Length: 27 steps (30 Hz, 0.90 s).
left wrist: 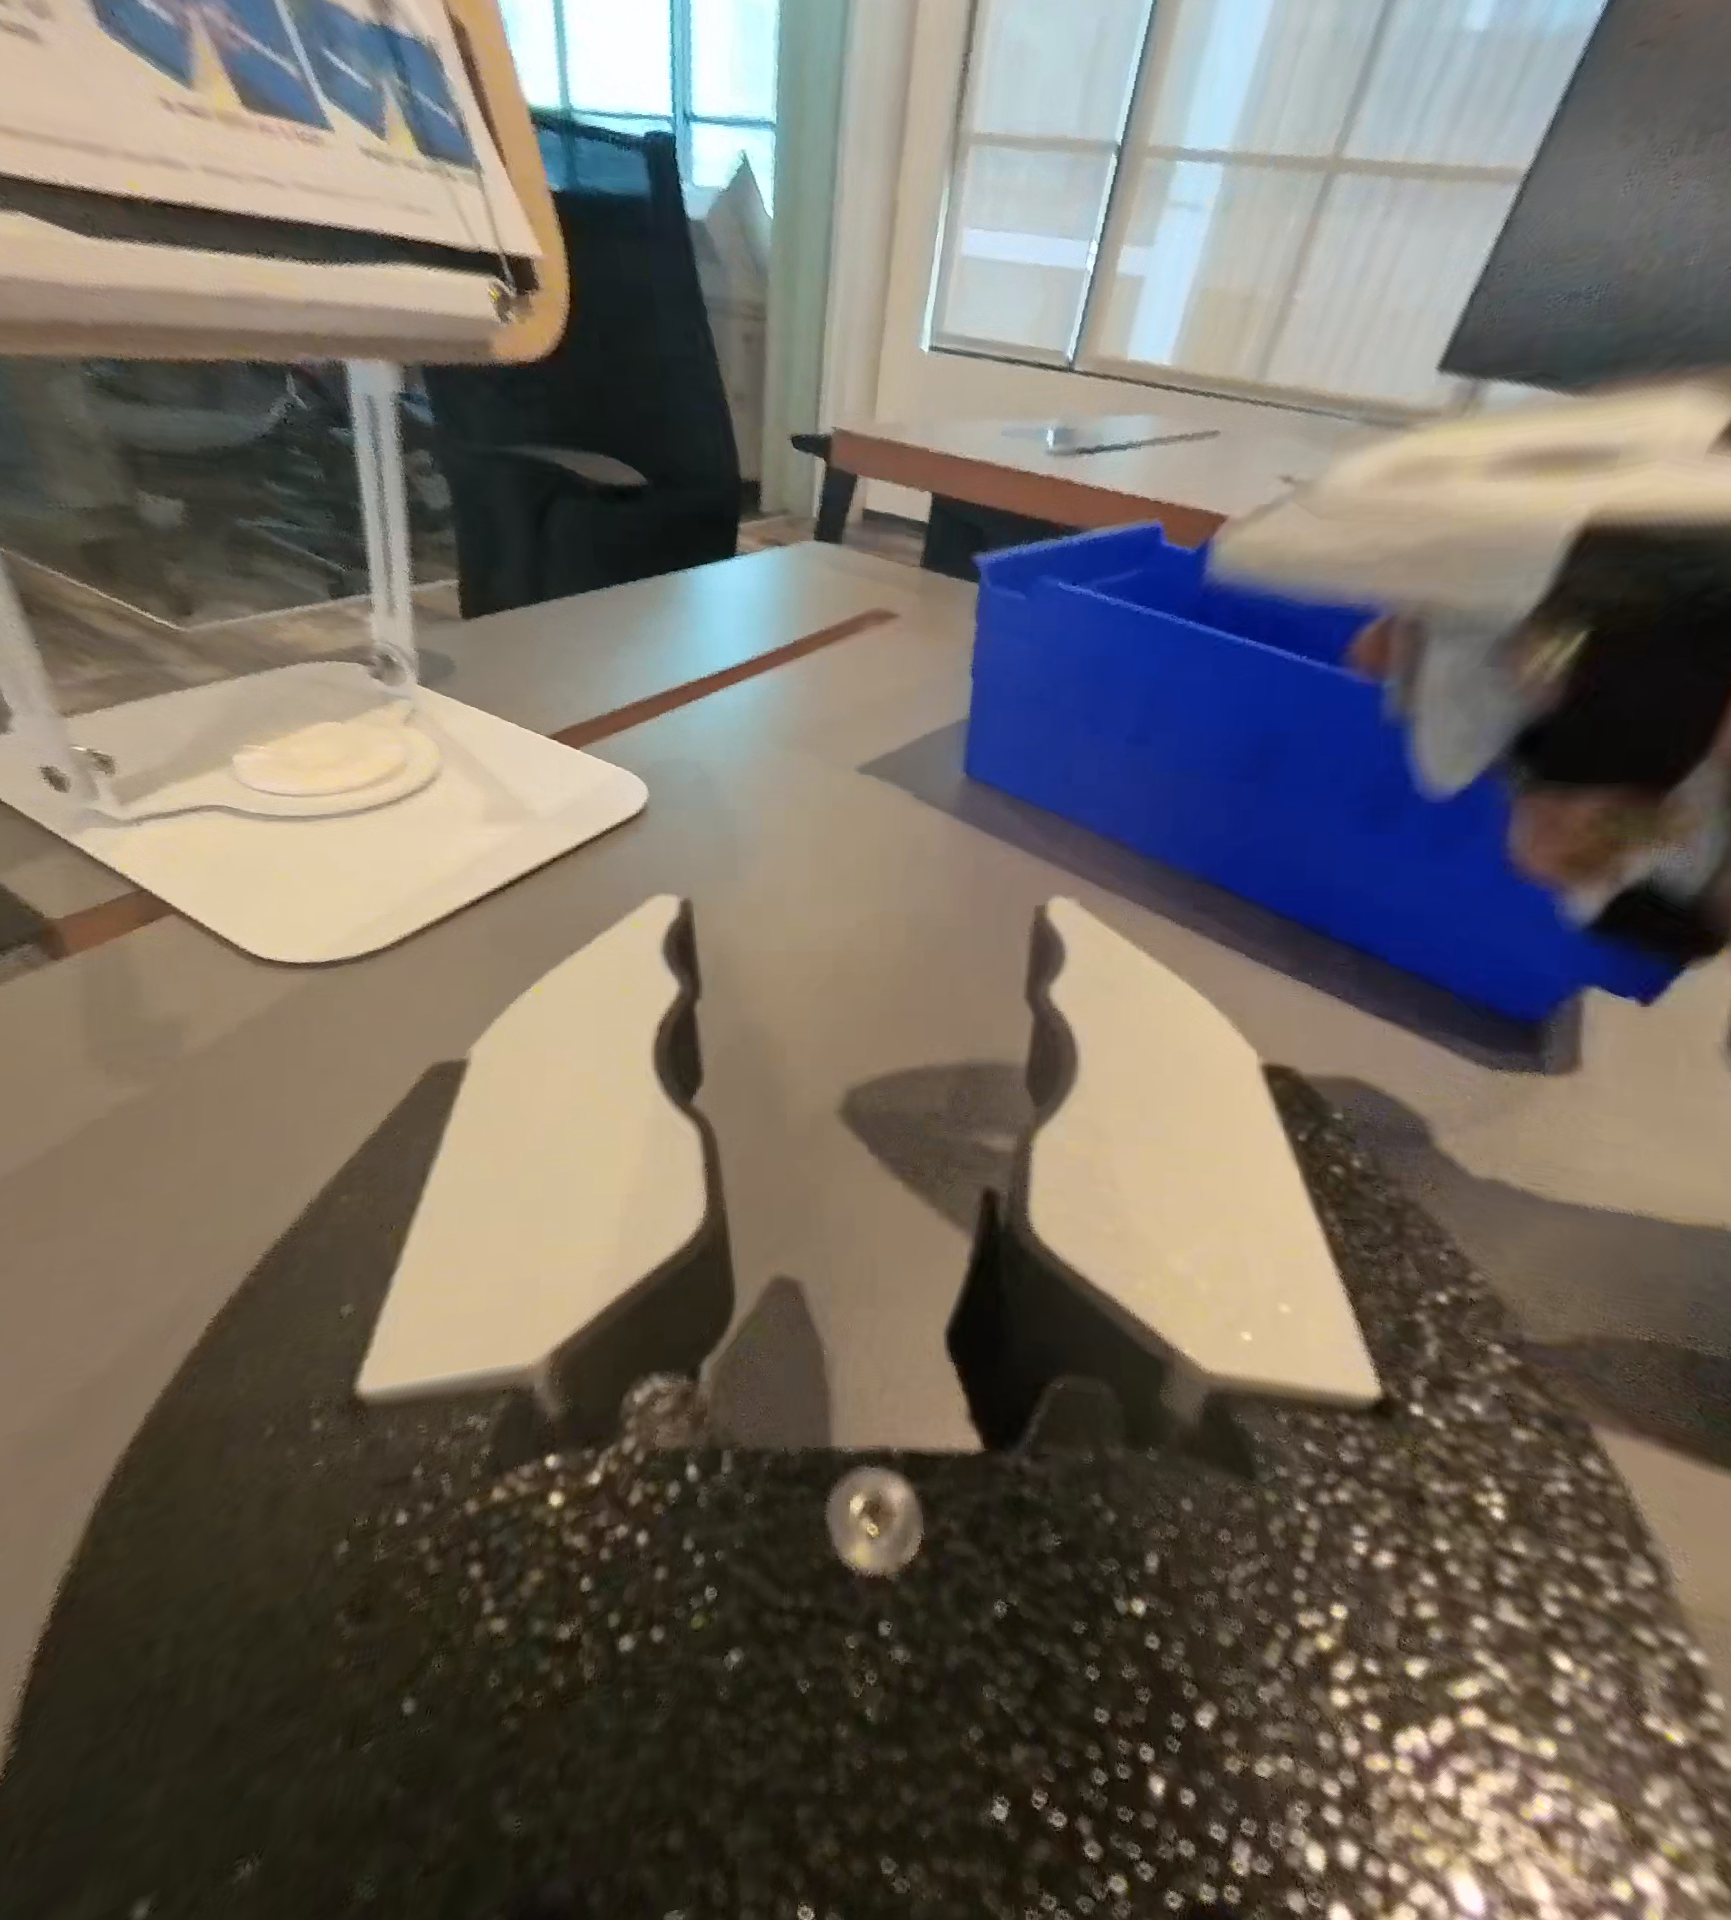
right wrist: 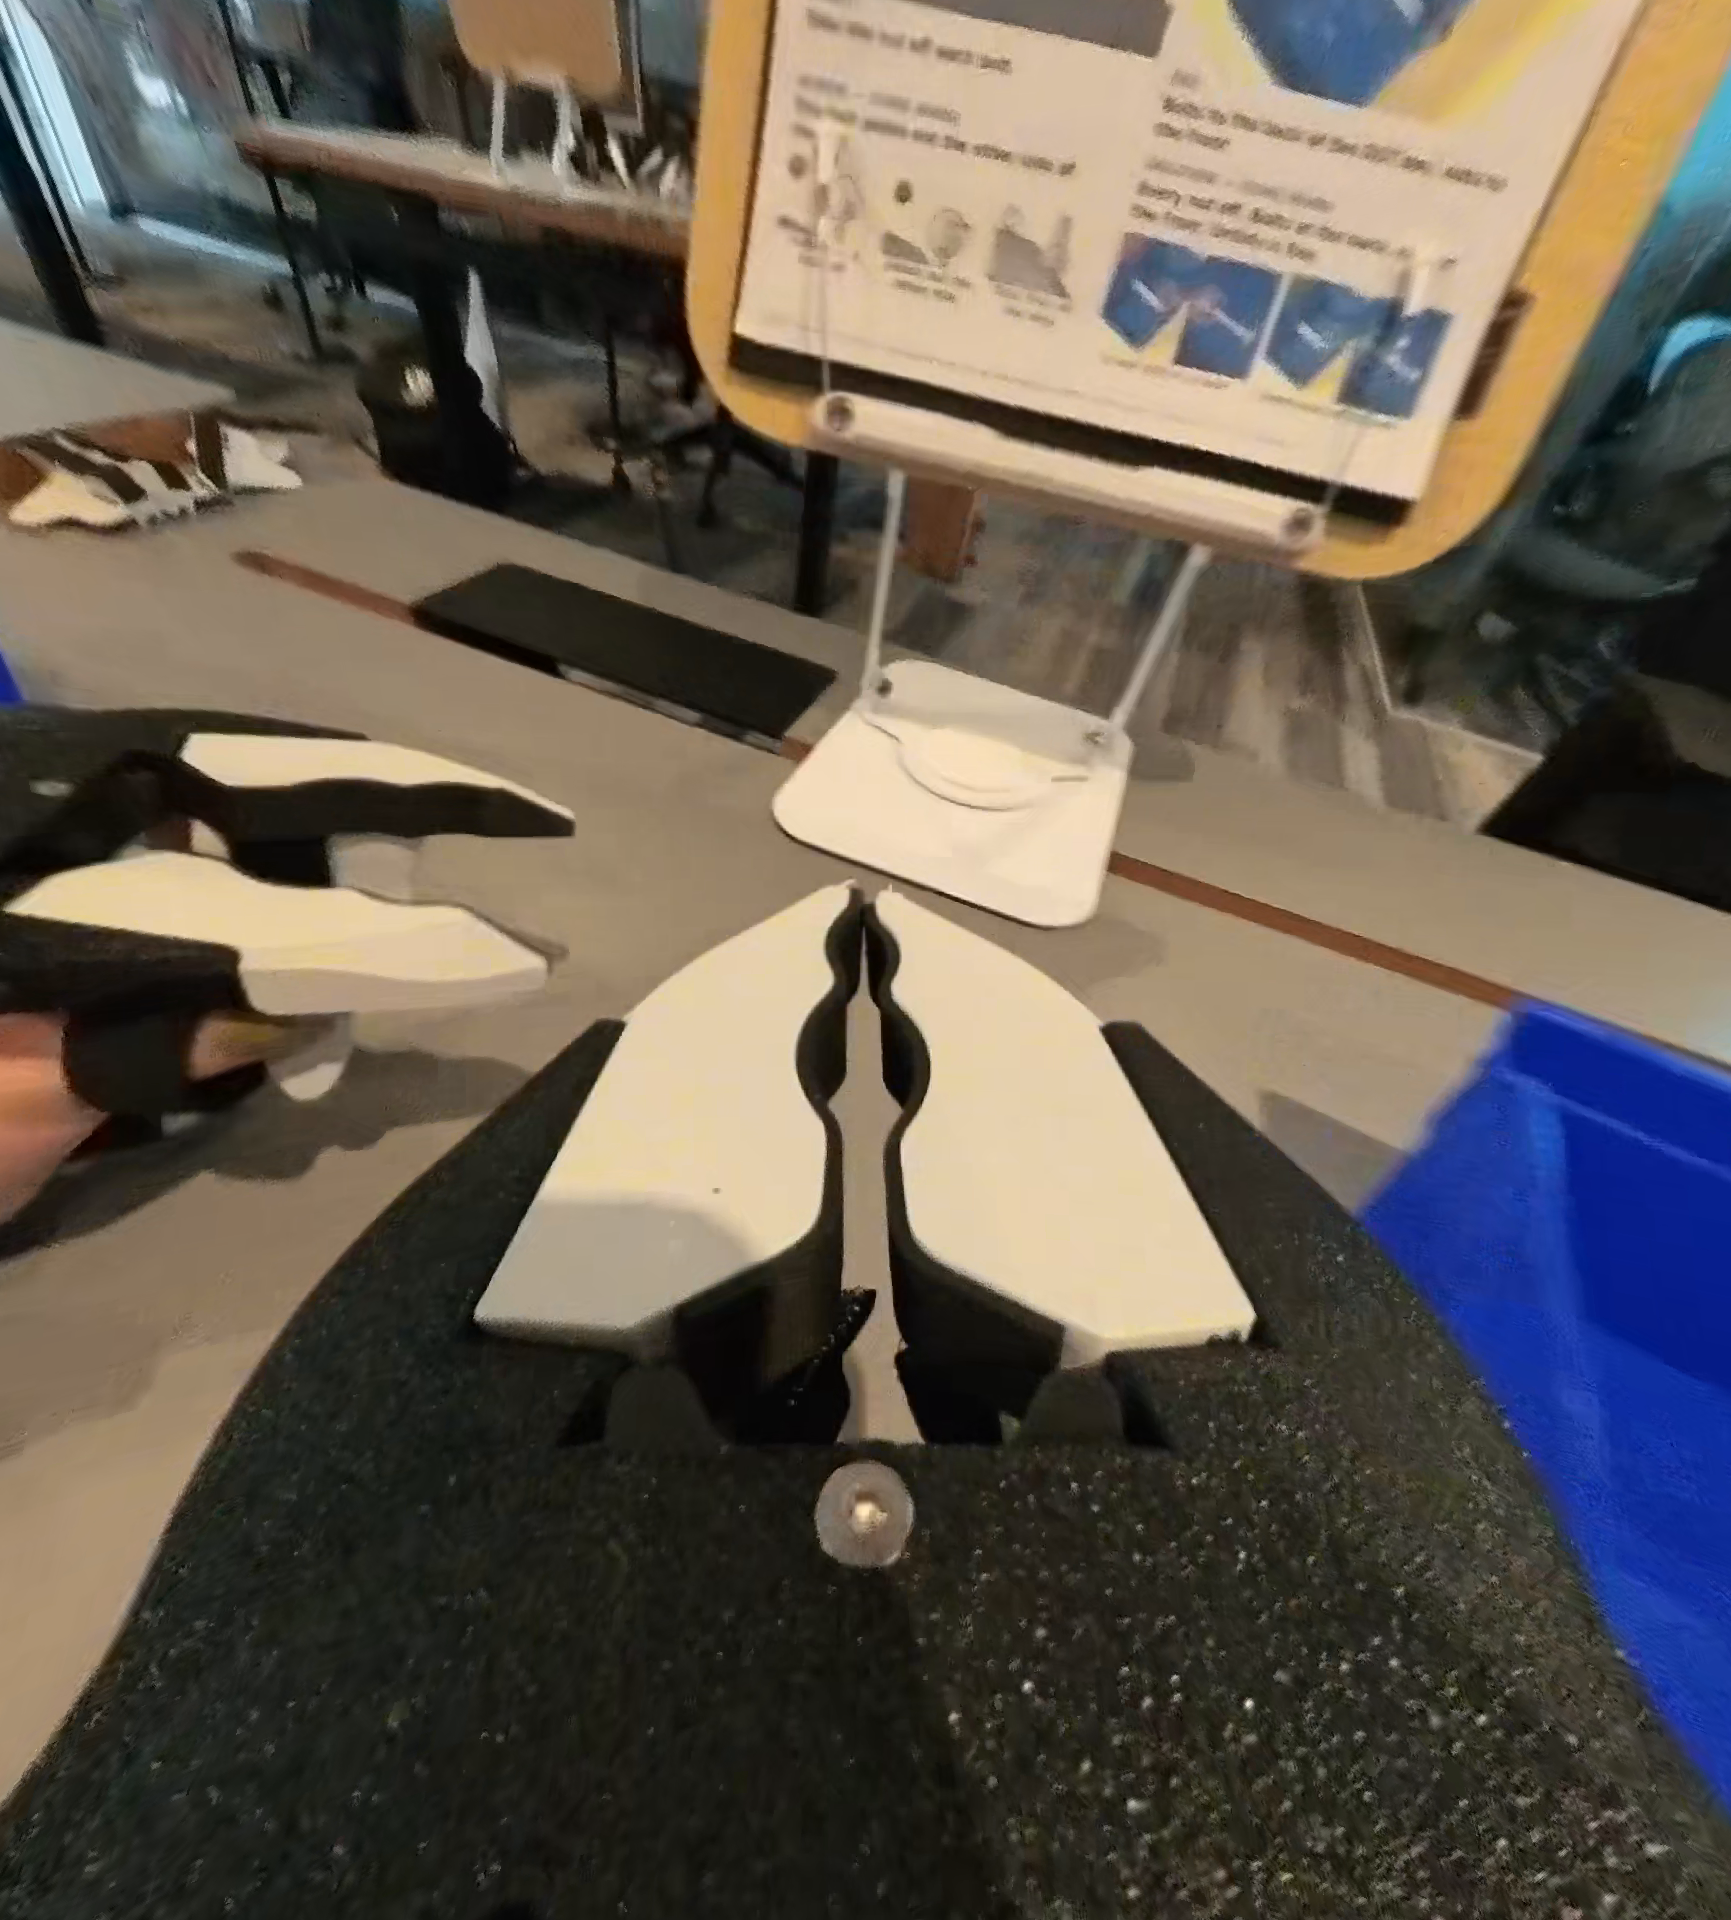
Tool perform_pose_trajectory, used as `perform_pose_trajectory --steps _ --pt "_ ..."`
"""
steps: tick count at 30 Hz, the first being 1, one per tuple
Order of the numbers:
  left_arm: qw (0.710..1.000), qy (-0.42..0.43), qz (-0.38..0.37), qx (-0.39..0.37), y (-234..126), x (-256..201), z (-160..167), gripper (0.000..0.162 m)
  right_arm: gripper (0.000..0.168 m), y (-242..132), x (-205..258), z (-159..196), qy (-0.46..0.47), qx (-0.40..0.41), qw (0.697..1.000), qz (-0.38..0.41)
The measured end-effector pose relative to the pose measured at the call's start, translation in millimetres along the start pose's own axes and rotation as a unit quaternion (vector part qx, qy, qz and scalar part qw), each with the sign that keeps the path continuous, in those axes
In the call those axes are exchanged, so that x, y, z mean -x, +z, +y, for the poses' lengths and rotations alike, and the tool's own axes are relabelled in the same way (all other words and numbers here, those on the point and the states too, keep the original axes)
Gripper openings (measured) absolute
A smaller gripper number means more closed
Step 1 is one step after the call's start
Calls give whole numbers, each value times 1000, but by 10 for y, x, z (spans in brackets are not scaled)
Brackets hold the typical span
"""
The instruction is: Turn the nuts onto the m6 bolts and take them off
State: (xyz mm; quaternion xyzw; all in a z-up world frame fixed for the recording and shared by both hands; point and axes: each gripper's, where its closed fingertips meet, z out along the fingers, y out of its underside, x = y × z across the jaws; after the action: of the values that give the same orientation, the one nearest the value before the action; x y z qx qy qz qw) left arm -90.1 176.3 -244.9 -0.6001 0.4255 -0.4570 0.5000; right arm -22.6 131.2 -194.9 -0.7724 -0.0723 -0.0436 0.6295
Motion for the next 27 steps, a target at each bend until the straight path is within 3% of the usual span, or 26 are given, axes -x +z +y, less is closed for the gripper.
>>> perform_pose_trajectory --steps 5,13,17,19,23,27 --pt "999 -1 -45 -26 -76 140 -78 39 0 386 184 330 -9 -57 998 31" --pt "997 9 -56 -53 -83 146 -135 15 1 282 375 236 -70 -165 983 29" --pt "993 64 -88 -53 -154 160 -130 3 1 275 401 243 -68 -168 983 20" --pt "986 72 -130 -70 -240 229 -185 13 1 252 404 220 -61 -180 982 14" --pt "980 64 -170 -86 -389 268 -326 69 0 206 416 205 -65 -193 979 10" --pt "975 60 -210 -49 -690 187 -503 87 0 170 419 180 -66 -205 976 11"
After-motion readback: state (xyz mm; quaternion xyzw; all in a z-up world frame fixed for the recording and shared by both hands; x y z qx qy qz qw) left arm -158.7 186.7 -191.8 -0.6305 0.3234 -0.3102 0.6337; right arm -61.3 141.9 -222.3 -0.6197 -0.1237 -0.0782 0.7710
